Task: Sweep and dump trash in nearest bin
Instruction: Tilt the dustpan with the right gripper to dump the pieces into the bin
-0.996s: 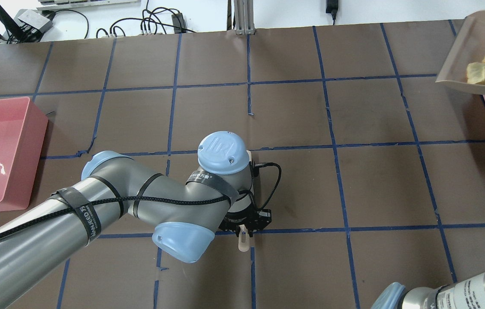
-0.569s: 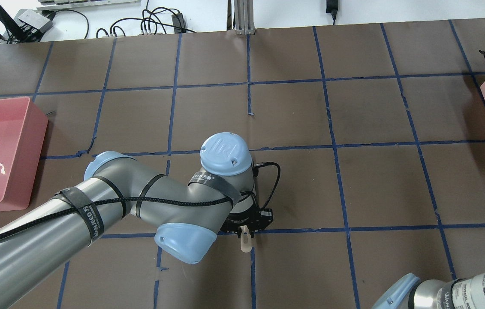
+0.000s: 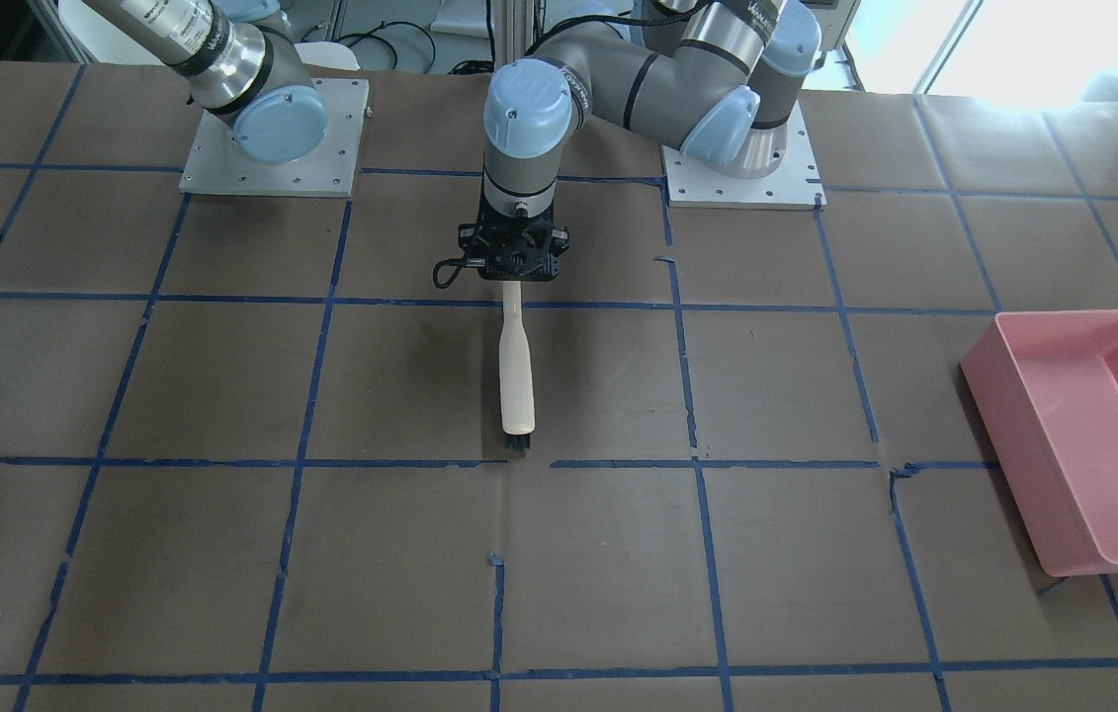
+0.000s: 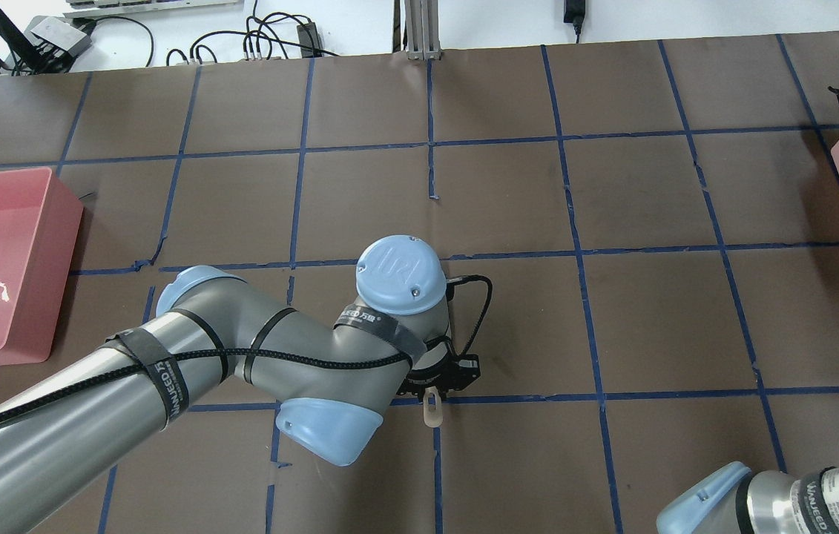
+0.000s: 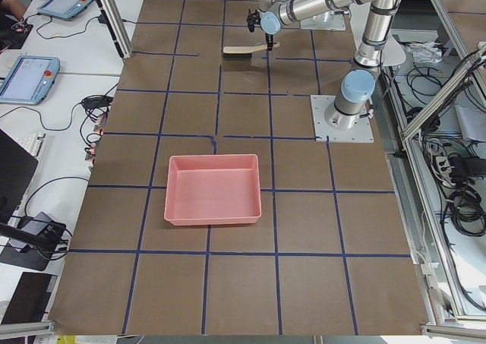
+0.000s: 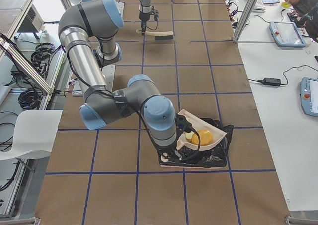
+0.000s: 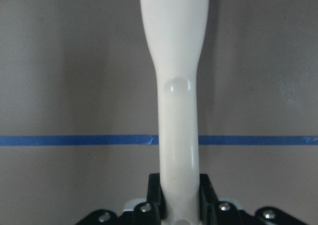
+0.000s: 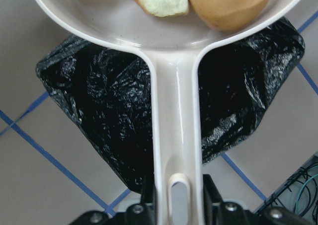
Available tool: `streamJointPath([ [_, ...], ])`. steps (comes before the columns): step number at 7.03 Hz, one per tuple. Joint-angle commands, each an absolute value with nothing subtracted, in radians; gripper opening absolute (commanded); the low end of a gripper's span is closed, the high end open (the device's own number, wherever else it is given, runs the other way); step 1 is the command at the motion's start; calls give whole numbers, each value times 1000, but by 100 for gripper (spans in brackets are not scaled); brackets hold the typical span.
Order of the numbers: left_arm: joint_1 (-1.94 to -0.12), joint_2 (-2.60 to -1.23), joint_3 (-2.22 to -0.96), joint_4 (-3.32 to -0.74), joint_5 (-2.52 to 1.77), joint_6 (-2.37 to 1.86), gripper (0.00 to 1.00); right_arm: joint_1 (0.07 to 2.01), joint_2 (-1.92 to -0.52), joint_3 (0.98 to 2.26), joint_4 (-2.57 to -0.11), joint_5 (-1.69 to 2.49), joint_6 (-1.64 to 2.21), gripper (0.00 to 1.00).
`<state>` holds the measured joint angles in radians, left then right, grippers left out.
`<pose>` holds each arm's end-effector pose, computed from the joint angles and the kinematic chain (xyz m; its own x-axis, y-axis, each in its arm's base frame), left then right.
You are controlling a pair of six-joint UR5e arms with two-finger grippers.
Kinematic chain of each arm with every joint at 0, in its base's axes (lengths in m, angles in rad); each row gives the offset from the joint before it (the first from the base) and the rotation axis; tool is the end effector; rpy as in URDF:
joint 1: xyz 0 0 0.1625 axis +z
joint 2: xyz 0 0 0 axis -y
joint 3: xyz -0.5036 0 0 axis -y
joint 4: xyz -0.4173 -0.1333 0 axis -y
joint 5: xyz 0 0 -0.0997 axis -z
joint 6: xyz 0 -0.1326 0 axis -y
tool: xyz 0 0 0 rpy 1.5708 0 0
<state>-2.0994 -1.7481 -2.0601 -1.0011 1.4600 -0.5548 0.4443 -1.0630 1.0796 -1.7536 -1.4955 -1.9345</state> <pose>-0.3816 -0.3600 0.2594 -0.9985 -0.0345 0.0426 -0.0283 0.9897 0.1402 -0.6448 -0.4656 0.4817 -0.6758 -0.7146 0.1810 -0.7278 0.6857 -0.0105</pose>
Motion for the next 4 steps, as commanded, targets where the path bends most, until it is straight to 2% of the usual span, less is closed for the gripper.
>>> streamJointPath([
  [1, -2103, -1764, -2060, -997, 1460, -549, 0, 417, -1023, 1048, -1787, -1515, -2014, 5],
  [4, -2105, -1786, -2059, -997, 1456, -549, 2, 466, -1009, 1057, -1882, -1649, -2150, 5],
])
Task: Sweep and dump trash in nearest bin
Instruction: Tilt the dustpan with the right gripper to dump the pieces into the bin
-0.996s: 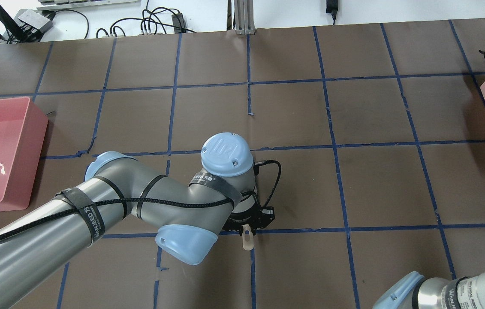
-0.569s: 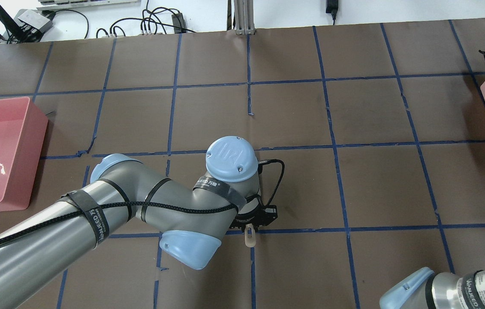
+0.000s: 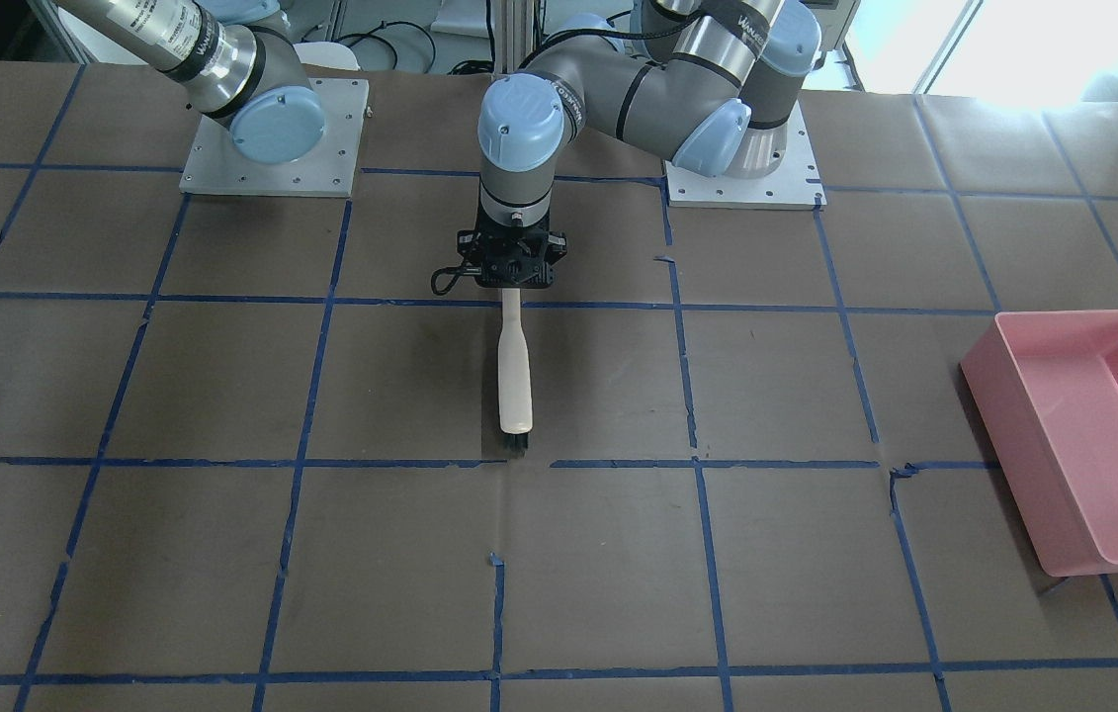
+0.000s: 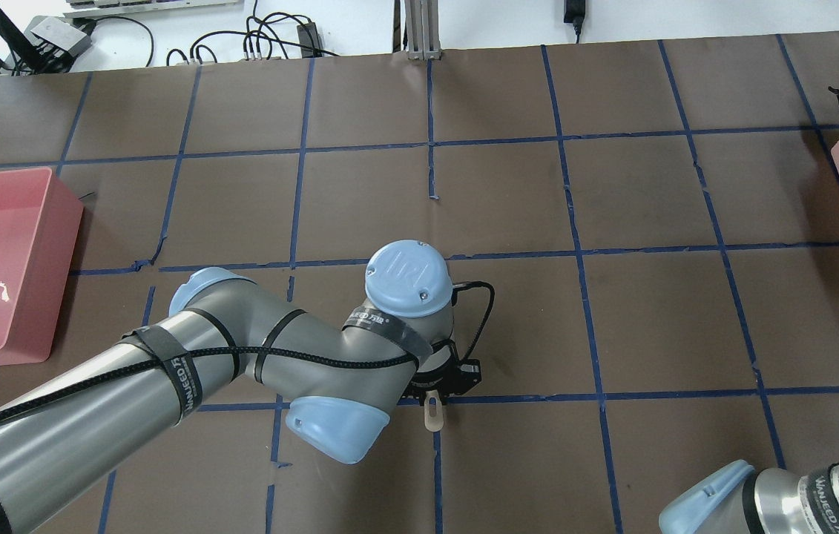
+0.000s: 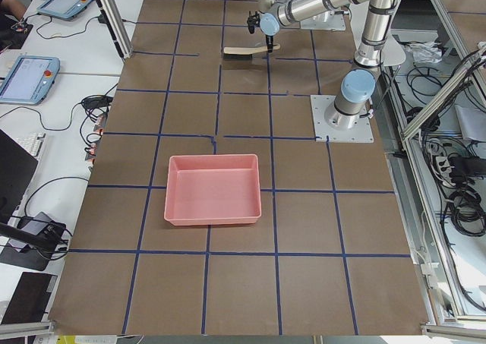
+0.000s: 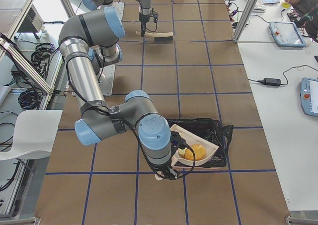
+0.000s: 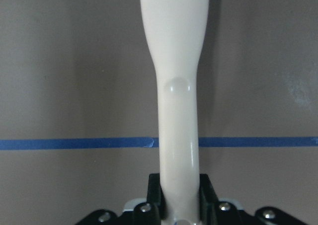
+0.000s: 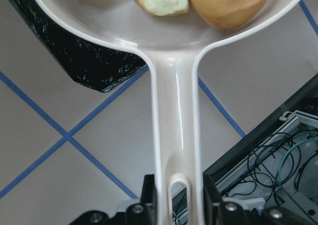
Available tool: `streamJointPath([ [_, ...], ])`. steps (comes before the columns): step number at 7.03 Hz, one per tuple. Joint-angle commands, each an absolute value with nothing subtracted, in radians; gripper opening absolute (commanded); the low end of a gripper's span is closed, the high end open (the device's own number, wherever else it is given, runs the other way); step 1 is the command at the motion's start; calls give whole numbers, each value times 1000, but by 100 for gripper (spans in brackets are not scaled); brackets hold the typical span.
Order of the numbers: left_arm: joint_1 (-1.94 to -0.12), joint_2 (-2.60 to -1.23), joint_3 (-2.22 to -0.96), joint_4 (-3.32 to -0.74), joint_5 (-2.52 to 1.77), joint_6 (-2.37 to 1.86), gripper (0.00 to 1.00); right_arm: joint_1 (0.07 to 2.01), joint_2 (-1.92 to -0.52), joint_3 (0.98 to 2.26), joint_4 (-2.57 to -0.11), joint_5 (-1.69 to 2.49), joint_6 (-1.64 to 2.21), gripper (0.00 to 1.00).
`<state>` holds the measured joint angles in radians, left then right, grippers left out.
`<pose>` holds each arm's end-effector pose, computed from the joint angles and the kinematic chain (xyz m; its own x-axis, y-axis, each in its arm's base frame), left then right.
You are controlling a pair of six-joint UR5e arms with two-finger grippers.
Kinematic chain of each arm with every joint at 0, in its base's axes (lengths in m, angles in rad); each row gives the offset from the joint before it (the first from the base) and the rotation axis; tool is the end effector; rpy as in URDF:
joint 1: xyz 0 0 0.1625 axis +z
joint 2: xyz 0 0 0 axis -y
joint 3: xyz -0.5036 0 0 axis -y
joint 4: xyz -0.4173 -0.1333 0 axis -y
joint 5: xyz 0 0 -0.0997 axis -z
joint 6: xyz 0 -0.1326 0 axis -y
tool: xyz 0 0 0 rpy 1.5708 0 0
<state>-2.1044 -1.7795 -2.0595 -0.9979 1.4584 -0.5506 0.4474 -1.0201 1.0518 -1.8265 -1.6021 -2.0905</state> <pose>-0.3853 -0.3610 0.2440 -0.9992 -0.0265 0.0299 -0.0212 0.9862 0.1641 -0.6719 -0.4657 0.4713 -0.5514 -0.8151 0.1777 -0.8064 0.5753 0.1368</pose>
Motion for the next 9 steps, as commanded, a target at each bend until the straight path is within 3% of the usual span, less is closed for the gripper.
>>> streamJointPath([
  [1, -2105, -1786, -2056, -996, 1457, -545, 27, 489, -1011, 1057, -1888, -1689, -2176, 5],
  [6, -2102, -1784, -2045, -992, 1462, -545, 24, 535, -1009, 1058, -2022, -1738, -2399, 4],
  [8, -2102, -1784, -2046, -994, 1463, -526, 37, 569, -1015, 1060, -2105, -1740, -2488, 4],
  [9, -2102, -1784, -2045, -994, 1463, -525, 37, 581, -1015, 1061, -2118, -1740, -2509, 4],
])
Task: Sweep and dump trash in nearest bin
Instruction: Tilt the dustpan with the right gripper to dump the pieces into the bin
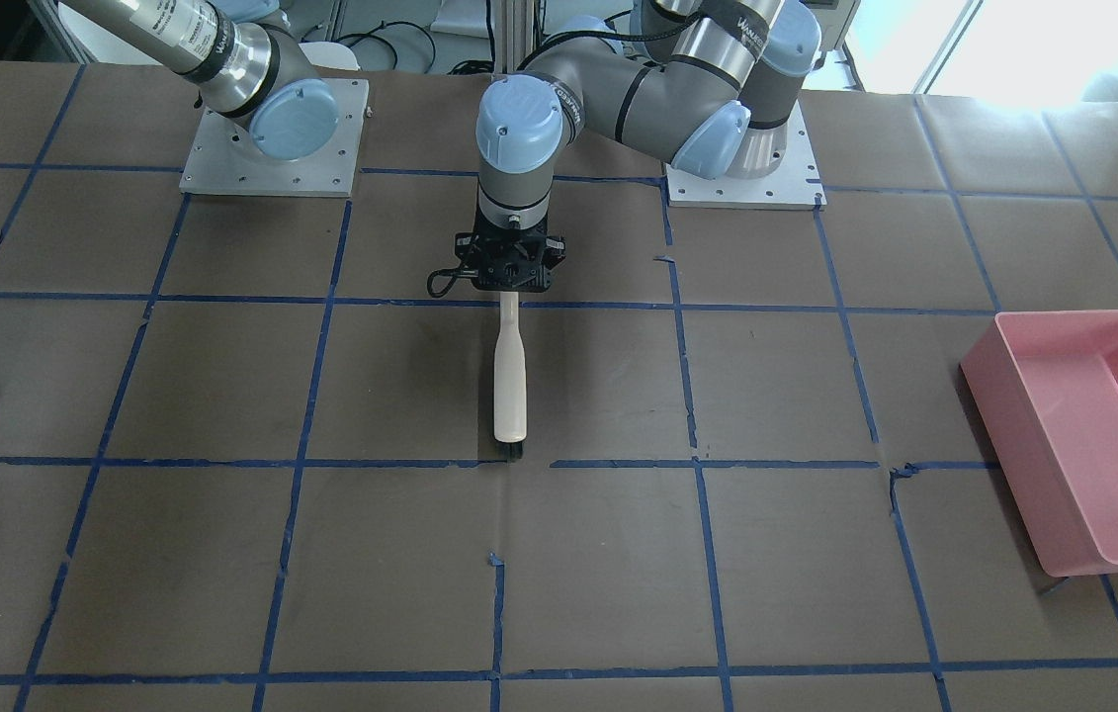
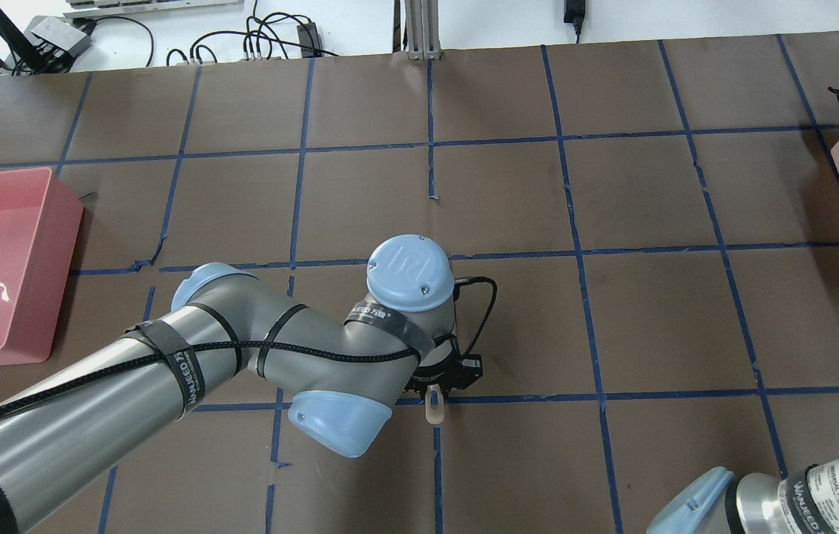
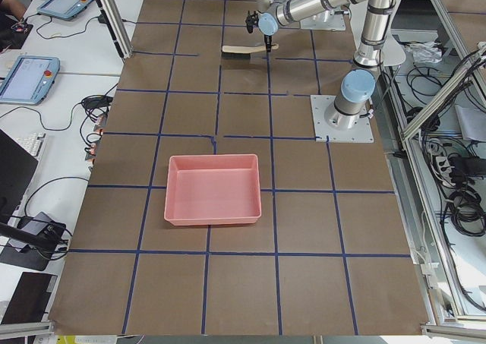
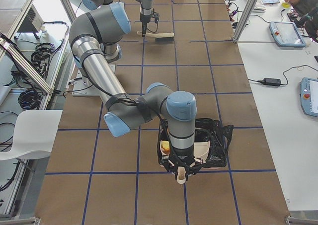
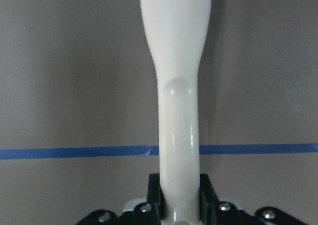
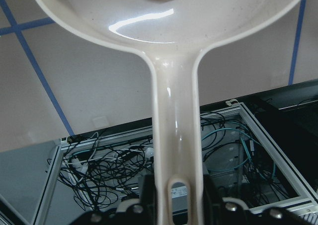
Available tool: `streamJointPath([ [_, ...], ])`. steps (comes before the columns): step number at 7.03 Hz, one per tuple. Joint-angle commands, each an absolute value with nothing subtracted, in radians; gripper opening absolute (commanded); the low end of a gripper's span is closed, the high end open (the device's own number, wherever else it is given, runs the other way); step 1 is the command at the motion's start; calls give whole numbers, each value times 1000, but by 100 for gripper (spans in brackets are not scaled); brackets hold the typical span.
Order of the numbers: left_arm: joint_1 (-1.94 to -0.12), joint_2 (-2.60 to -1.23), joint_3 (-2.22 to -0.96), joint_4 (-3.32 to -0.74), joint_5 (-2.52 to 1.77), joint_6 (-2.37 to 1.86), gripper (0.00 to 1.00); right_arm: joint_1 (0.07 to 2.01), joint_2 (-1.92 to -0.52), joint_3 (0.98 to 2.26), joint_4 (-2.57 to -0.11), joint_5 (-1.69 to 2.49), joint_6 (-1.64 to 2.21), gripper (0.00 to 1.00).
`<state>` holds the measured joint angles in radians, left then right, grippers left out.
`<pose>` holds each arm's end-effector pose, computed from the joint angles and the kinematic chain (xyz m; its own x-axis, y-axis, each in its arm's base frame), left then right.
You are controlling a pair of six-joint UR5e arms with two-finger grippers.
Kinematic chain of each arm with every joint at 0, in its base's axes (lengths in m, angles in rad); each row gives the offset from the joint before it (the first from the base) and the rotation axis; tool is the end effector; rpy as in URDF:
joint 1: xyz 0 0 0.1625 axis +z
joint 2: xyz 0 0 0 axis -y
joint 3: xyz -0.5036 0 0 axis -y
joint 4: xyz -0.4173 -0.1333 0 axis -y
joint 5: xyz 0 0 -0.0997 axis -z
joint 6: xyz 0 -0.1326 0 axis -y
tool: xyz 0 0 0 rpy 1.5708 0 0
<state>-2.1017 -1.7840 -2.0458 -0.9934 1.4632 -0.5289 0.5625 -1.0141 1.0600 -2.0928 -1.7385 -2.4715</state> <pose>-0.3872 -0.3680 0.2476 -0.9993 -0.0067 0.0363 -0.0012 0.9888 0.1493 -0.6441 -0.5375 0.5004 -0.1055 -0.9801 0.1684 -0.8756 0.1718 0.4513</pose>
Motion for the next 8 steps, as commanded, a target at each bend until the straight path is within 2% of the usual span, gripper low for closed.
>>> streamJointPath([
  [1, -2100, -1789, -2045, -994, 1463, -525, 38, 592, -1019, 1060, -2125, -1741, -2517, 4],
  [3, -2100, -1792, -2045, -994, 1463, -525, 38, 597, -1044, 1058, -2128, -1747, -2504, 4],
  [5, -2100, -1792, -2042, -992, 1465, -525, 55, 613, -1078, 1058, -2115, -1744, -2427, 3],
  [7, -2100, -1793, -2043, -992, 1465, -525, 64, 643, -1127, 1060, -1993, -1700, -2352, 4],
  [8, -2100, -1793, -2042, -992, 1465, -525, 65, 659, -1140, 1065, -1953, -1698, -2295, 4],
])
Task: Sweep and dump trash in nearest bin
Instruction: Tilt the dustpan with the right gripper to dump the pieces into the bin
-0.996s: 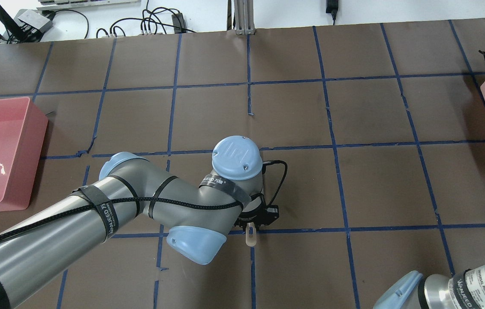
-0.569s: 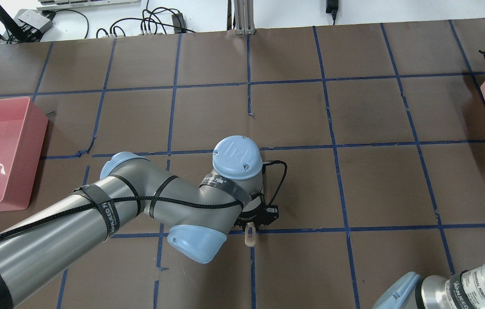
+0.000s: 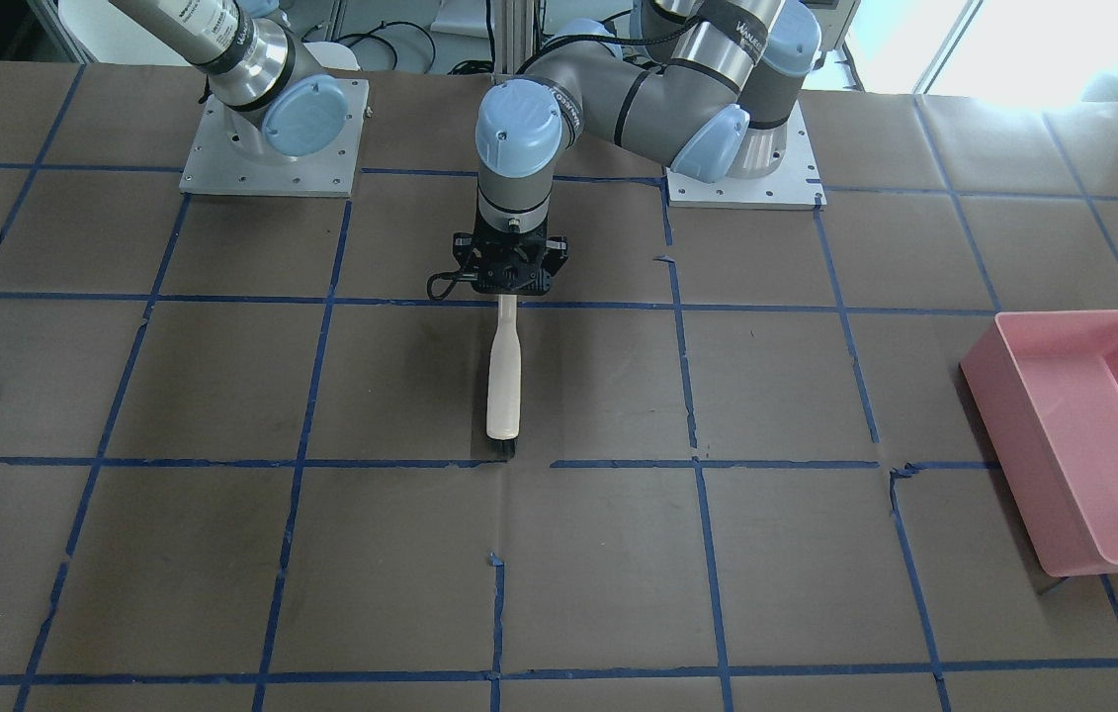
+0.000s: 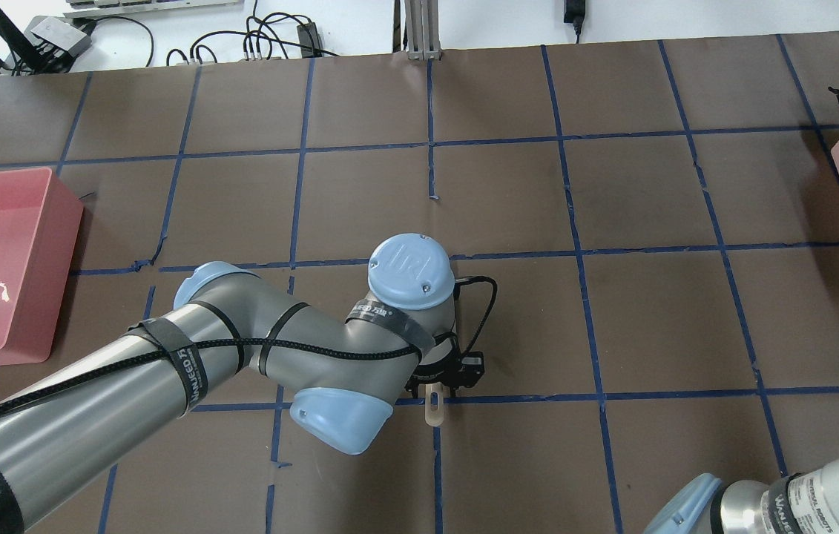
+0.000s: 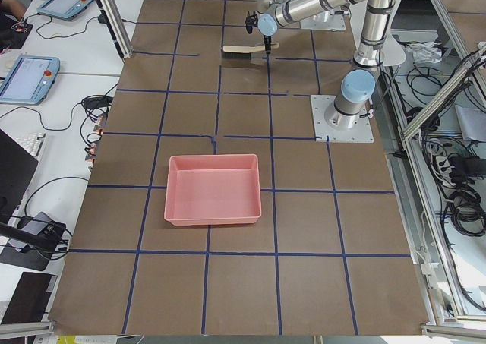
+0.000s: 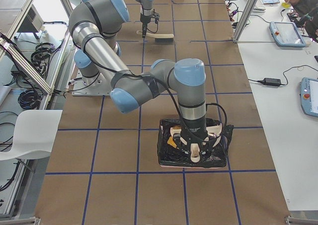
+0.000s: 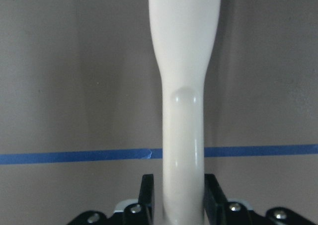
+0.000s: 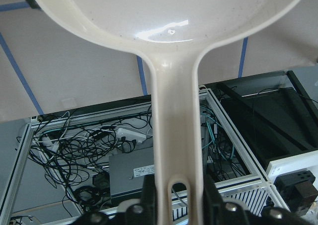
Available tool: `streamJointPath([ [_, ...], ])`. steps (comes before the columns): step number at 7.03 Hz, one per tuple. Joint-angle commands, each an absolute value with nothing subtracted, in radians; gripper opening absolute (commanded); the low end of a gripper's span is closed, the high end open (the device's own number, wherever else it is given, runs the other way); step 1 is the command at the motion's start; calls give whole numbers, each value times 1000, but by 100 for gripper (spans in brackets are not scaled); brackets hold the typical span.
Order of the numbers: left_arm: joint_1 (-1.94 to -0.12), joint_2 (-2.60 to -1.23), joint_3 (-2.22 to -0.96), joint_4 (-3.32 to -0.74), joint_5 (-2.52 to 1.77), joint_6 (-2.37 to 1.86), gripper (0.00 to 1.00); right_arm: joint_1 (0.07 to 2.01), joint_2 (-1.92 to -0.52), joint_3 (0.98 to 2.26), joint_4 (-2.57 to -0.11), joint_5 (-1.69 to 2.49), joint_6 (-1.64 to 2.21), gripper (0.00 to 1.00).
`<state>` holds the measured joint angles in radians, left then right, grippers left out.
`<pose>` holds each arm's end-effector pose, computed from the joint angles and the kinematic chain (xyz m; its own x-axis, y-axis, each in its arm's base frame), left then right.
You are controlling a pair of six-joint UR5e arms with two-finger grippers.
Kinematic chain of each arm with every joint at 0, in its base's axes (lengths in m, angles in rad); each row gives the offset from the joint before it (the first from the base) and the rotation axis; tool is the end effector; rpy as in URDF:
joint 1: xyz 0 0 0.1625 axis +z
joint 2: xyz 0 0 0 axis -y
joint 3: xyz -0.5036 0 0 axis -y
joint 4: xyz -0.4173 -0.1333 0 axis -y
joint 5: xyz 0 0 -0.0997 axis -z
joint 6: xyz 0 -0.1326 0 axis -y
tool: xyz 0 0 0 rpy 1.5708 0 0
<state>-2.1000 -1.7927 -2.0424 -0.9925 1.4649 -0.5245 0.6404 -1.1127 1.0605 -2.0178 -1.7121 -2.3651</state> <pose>-0.3875 -0.3707 0.2446 -0.9994 -0.0040 0.0333 0.0012 0.9884 0.1521 -0.5648 -0.5638 0.5684 -0.1099 -0.9627 0.2473 -0.8789 0.2103 0.4282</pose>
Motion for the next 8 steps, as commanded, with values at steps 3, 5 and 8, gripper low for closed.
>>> streamJointPath([
  [3, -2085, -1780, -1990, -988, 1474, -455, 78, 782, -1158, 1136, -1902, -1648, -2092, 5],
  [5, -1985, -1756, -1903, -1044, 1471, -445, 79, 880, -1199, 1234, -1896, -1647, -1895, 5],
  [8, -1837, -1680, -1745, -1304, 1473, -280, 89, 980, -1256, 1353, -1894, -1651, -1592, 5],
])
